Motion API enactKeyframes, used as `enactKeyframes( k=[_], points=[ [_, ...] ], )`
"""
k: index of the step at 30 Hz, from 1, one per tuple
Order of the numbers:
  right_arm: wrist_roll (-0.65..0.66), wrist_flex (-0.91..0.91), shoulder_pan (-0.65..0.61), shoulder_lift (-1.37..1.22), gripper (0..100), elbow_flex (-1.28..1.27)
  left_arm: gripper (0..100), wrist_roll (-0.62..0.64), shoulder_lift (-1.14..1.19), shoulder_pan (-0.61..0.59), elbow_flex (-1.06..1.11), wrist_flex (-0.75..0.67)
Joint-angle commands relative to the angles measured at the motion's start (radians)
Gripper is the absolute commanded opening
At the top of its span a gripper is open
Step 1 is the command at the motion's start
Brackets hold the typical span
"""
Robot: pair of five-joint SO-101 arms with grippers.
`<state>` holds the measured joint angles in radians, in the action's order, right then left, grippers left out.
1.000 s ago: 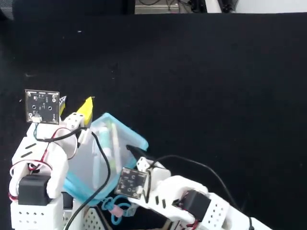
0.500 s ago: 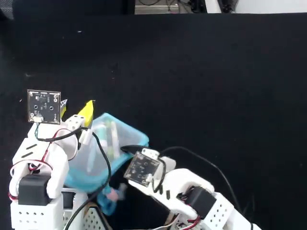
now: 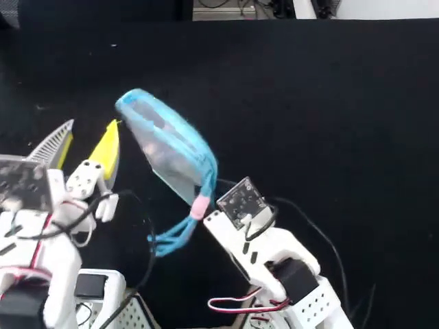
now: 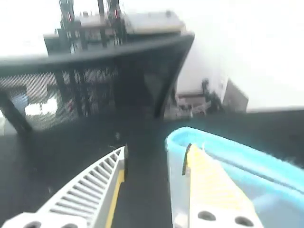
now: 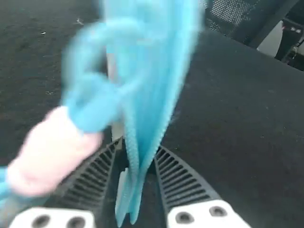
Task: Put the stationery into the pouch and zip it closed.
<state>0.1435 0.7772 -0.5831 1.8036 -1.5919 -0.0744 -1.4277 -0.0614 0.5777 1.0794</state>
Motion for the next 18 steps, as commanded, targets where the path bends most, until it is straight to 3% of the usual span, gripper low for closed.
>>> enactKeyframes(
  k=[1,7,13,18],
  points=[
    [-0.012,-0.029,0.028,0.067,1.1,0.096,21,0.023,0.002,0.008,-0.07,0.043],
    [-0.014,-0.023,0.014,-0.114,1.1,0.275,21,0.017,0.002,0.008,0.145,0.109],
    [-0.014,-0.034,-0.118,-0.372,1.1,0.389,21,0.025,0.002,0.018,0.417,-0.101],
    [-0.008,-0.025,-0.107,-0.432,1.1,0.317,21,0.035,0.002,0.019,0.522,-0.198]
  ],
)
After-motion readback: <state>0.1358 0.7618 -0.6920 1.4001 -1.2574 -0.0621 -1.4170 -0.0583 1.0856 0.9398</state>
